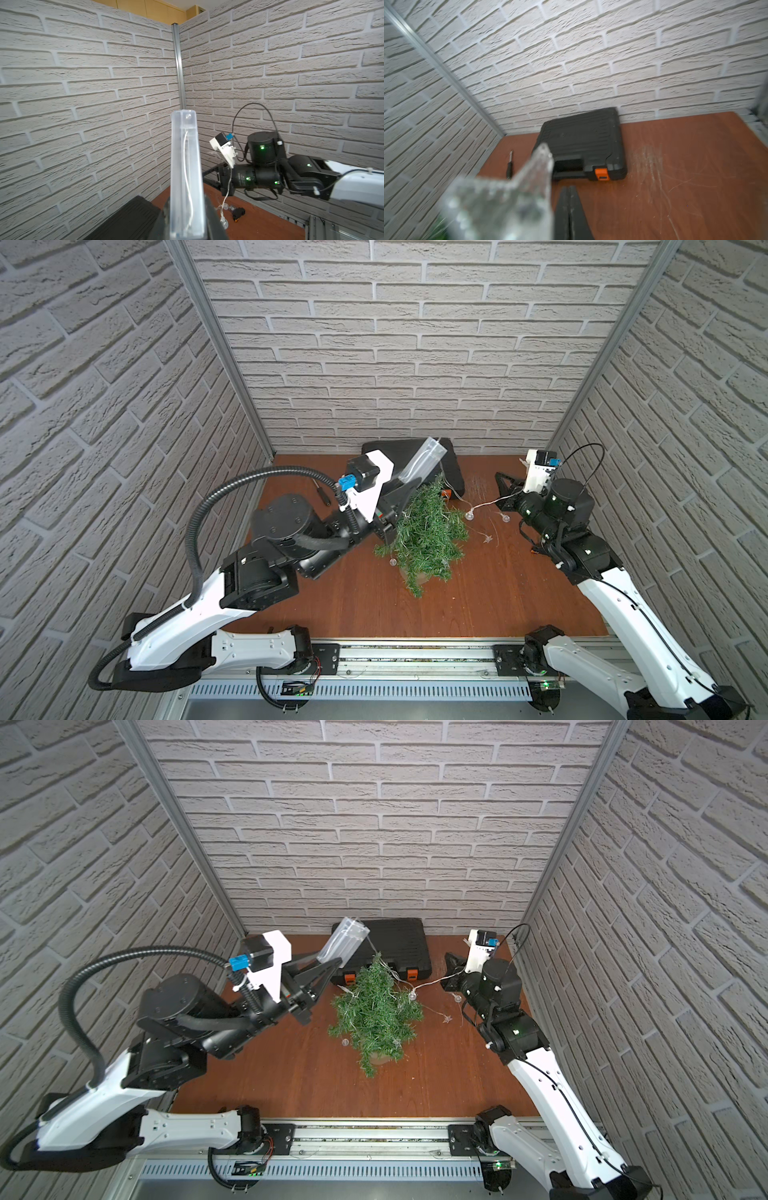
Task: Wrap string light around the christmas tree
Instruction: Wrap the light string around the Christmas tree.
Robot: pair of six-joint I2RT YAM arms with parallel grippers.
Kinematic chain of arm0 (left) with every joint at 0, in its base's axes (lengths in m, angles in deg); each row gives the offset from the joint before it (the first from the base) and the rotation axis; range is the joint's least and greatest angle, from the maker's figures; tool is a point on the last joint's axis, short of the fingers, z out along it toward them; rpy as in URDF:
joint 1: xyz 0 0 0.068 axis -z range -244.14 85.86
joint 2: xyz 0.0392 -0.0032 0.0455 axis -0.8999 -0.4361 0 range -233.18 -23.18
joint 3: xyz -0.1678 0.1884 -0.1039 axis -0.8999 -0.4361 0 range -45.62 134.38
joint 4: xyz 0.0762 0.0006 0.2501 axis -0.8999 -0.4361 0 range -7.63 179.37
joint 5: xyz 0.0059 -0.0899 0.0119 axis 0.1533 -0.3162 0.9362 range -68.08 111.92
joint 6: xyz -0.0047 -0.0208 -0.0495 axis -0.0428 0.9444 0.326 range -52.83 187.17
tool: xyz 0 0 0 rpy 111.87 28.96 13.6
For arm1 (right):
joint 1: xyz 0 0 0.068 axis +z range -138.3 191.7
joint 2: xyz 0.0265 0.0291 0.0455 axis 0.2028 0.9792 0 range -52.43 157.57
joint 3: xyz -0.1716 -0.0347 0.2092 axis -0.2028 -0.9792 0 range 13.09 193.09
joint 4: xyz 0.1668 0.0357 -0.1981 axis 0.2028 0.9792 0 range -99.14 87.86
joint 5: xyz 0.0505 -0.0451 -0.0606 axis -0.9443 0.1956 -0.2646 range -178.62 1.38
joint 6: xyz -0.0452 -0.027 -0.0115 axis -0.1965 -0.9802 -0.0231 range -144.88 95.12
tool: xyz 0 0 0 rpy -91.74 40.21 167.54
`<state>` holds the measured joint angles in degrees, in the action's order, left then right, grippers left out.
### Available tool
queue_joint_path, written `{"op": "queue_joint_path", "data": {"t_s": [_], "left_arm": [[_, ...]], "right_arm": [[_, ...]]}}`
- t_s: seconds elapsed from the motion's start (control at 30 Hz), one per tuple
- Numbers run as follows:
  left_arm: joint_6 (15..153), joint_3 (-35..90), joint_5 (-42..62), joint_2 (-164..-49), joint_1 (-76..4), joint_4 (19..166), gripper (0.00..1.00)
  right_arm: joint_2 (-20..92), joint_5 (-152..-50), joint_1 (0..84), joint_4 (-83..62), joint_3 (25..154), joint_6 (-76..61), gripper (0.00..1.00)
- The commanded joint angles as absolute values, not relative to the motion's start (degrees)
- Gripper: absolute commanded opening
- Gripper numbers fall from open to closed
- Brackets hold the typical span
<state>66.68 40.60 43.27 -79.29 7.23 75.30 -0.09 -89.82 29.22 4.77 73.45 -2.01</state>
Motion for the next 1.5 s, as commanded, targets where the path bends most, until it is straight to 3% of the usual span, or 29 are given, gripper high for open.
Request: {"op": "queue_joint_path", "data": {"t_s": [0.0,0.3,0.63,1.03,1.17,1.47], "left_arm": [[65.23,36.58,49.69,-74.04,7.45,80.74,0.0],[65.04,27.93,60.11,-62.77,7.4,80.58,0.0],[63.79,22.38,69.15,-56.3,7.25,80.82,0.0],[56.74,18.51,83.06,-59.3,4.88,84.48,0.0],[60.92,18.75,79.63,-61.12,-1.49,81.36,0.0],[77.63,22.34,58.39,-69.14,-22.37,69.58,0.0]], "right_arm": [[-3.34,-93.42,32.56,7.52,76.75,-3.8,0.03],[-4.73,-95.79,45.0,14.61,81.68,-6.64,0.03],[1.48,-96.61,61.02,12.26,82.53,-11.55,0.03],[15.8,-92.88,70.39,13.7,91.82,-14.95,0.03],[18.79,-91.02,70.84,13.71,93.41,-14.56,0.05],[21.59,-84.33,70.77,13.32,93.83,-15.96,0.21]]}}
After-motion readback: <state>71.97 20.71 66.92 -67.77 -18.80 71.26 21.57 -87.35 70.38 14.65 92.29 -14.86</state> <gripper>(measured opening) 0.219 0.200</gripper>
